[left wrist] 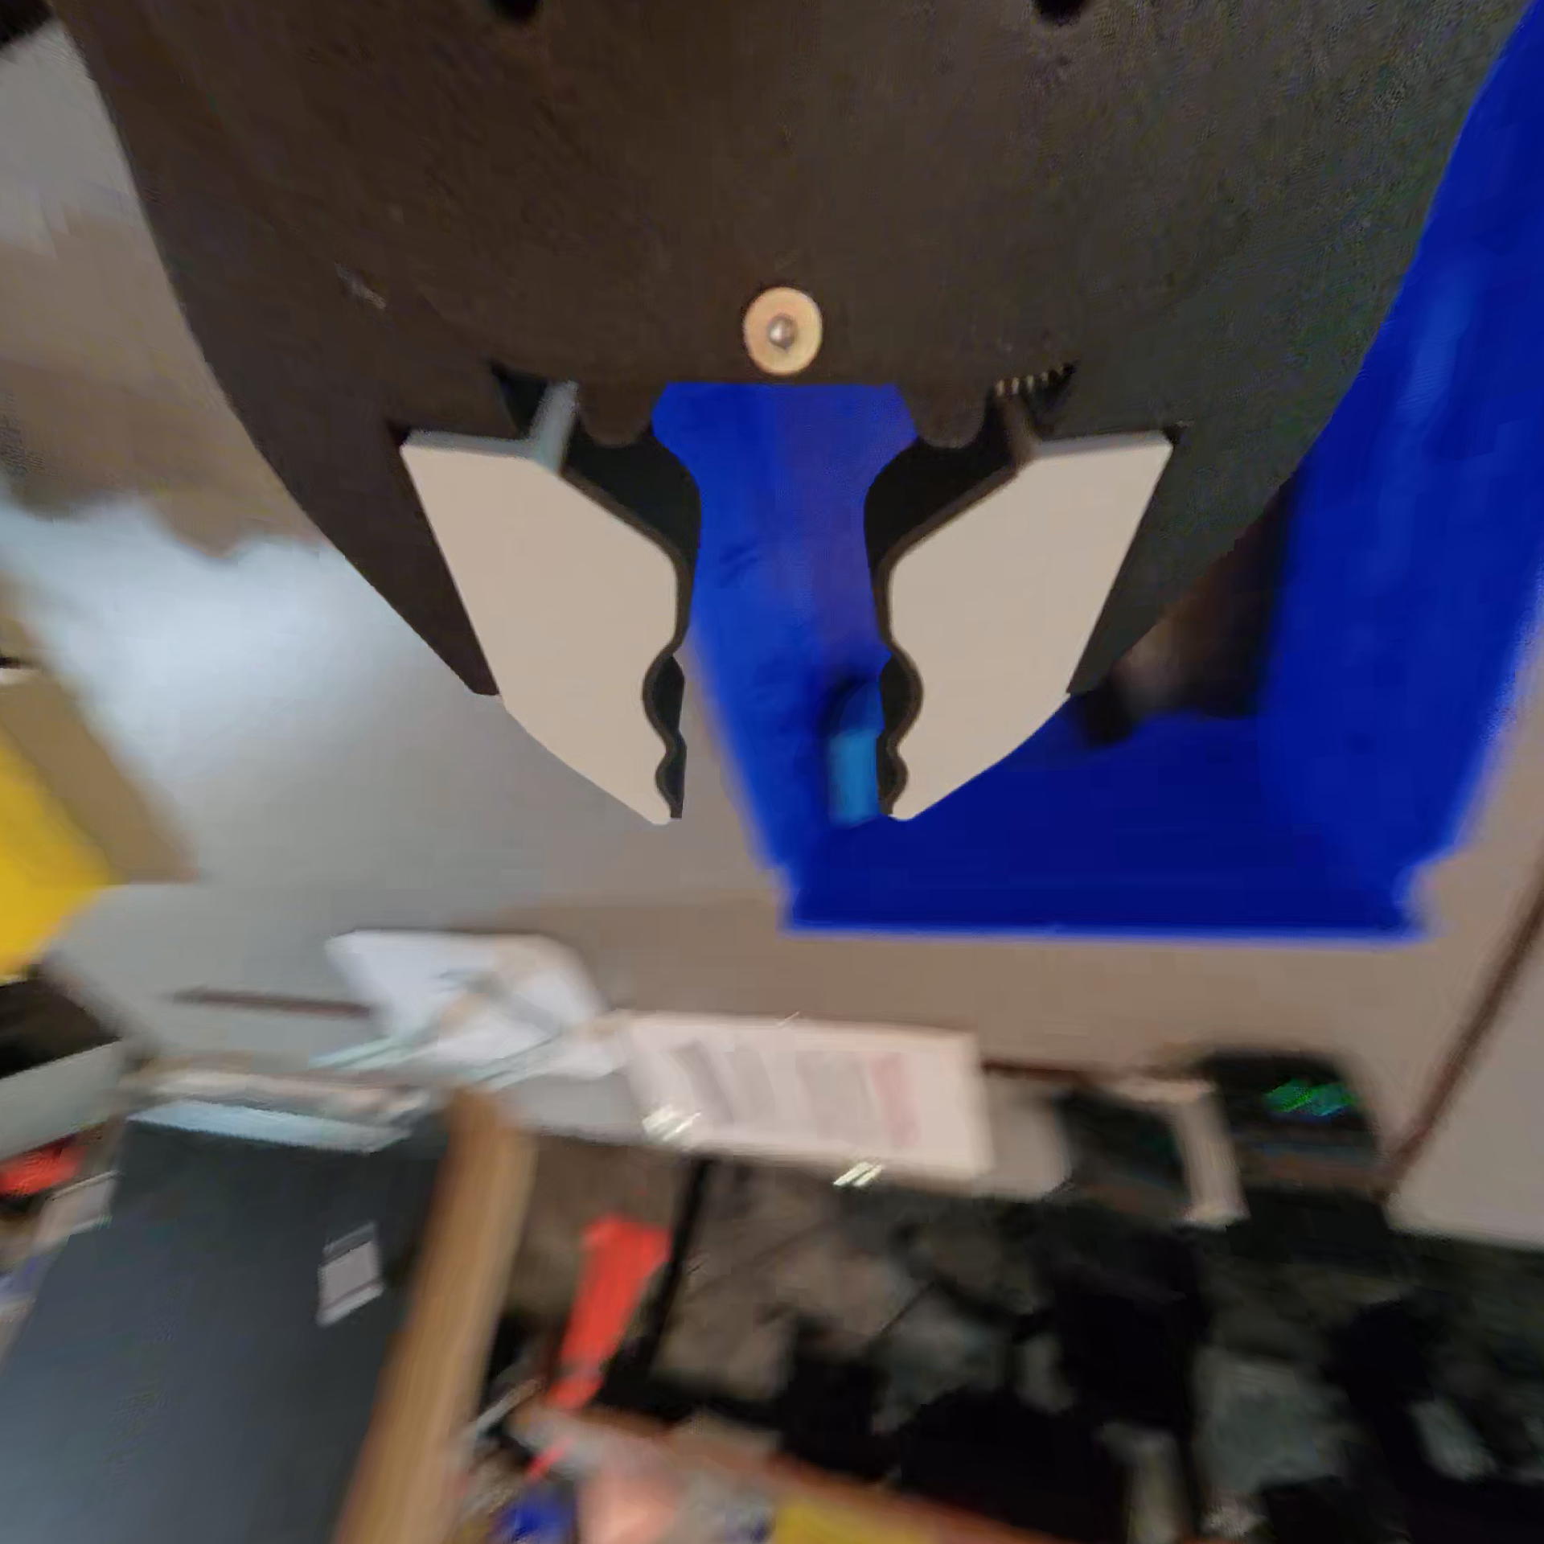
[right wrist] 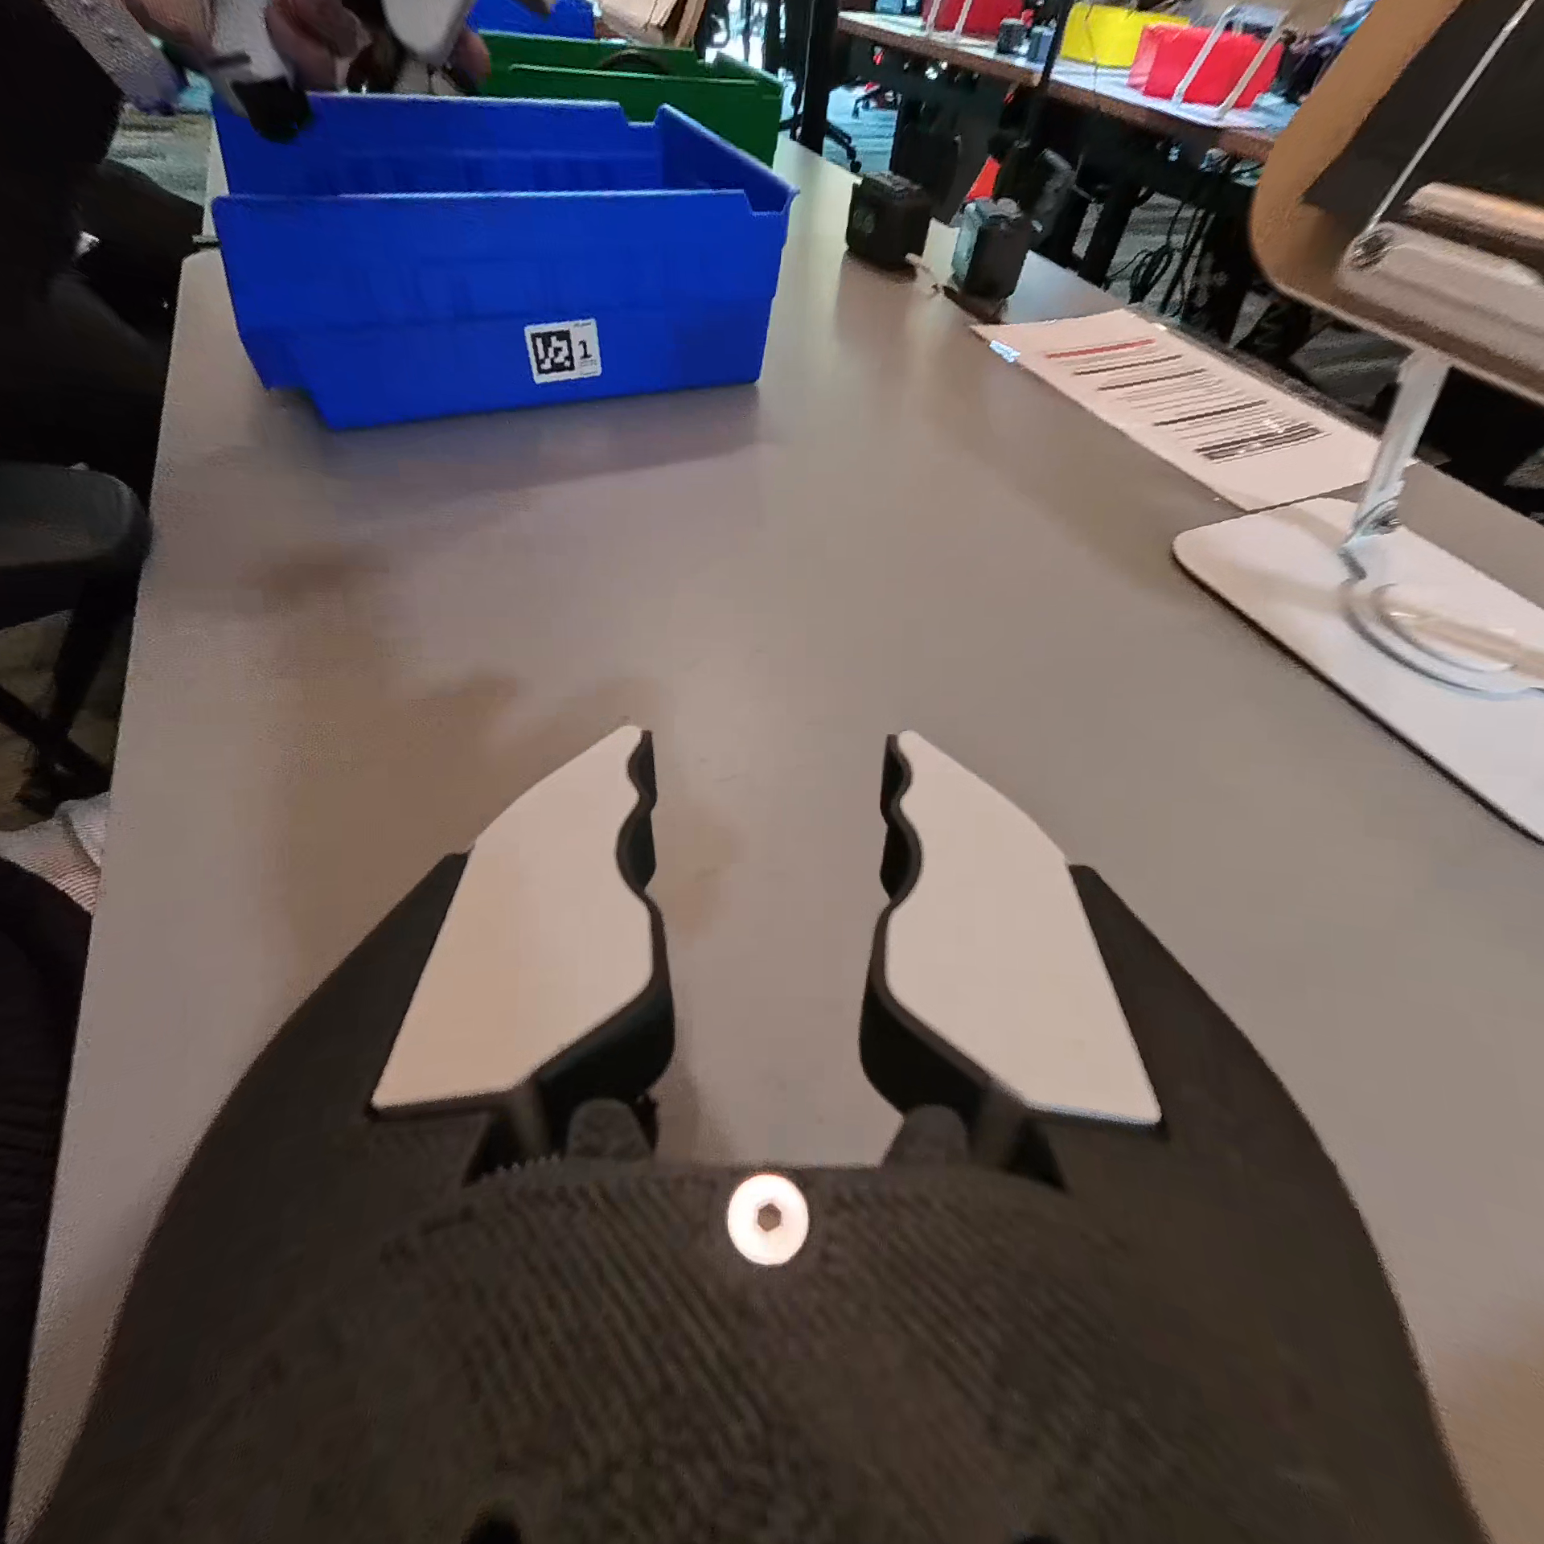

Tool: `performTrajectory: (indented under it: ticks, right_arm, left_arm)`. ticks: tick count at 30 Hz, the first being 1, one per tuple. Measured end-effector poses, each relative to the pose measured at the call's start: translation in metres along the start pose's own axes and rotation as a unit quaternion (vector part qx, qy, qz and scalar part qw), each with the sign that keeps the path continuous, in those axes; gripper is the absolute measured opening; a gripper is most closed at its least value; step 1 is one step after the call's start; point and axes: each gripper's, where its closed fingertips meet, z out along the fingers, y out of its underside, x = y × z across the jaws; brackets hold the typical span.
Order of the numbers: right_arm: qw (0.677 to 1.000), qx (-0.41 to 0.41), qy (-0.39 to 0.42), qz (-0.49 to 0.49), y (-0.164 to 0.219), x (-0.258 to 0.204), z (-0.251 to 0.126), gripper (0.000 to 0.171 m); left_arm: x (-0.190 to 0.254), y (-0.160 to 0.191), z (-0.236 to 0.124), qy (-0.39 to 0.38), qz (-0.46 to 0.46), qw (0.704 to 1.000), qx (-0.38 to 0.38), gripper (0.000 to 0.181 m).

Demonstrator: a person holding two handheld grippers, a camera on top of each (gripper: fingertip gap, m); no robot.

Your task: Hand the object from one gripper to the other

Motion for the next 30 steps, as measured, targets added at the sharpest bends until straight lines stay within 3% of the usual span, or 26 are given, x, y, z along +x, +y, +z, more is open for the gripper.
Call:
performTrajectory:
  ticks: [2,4,11,13,14,16,22,27,30]
  right_arm:
    - [1.0,-0.004,-0.006,0.006,0.003,-0.003,0.003,0.052]
    - [1.0,-0.006,-0.007,0.01,0.005,-0.002,0.005,0.052]
    - [1.0,0.0,-0.003,0.014,0.004,0.001,0.001,0.05]
    - [1.0,0.001,-0.007,0.018,0.005,0.0,0.001,0.05]
    - [1.0,0.001,-0.009,0.019,0.006,0.0,0.001,0.05]
    - [1.0,0.0,-0.014,0.023,0.007,-0.001,0.002,0.049]
    - [0.997,0.018,-0.038,0.068,0.006,-0.005,0.003,0.046]
    - [0.986,0.042,-0.082,0.139,0.001,-0.018,0.008,0.043]
    - [0.981,0.051,-0.101,0.155,-0.003,-0.028,0.011,0.042]
  left_arm:
    - [-0.048,0.035,0.003,-0.077,0.021,0.994,-0.073,0.043]
    - [-0.073,0.077,0.011,-0.109,0.044,0.98,-0.162,0.043]
    - [-0.097,0.144,0.042,-0.167,0.099,0.939,-0.283,0.049]
    - [-0.101,0.139,0.043,-0.189,0.124,0.935,-0.272,0.022]
    - [-0.1,0.139,0.042,-0.189,0.141,0.931,-0.278,0.017]
    - [-0.092,0.125,0.041,-0.181,0.155,0.94,-0.245,0.004]
    - [-0.044,0.031,0.015,-0.162,0.161,0.972,-0.065,0.003]
    - [0.047,-0.048,-0.022,-0.115,0.207,0.966,0.104,0.002]
    - [0.112,-0.065,-0.034,-0.042,0.228,0.961,0.154,0.002]
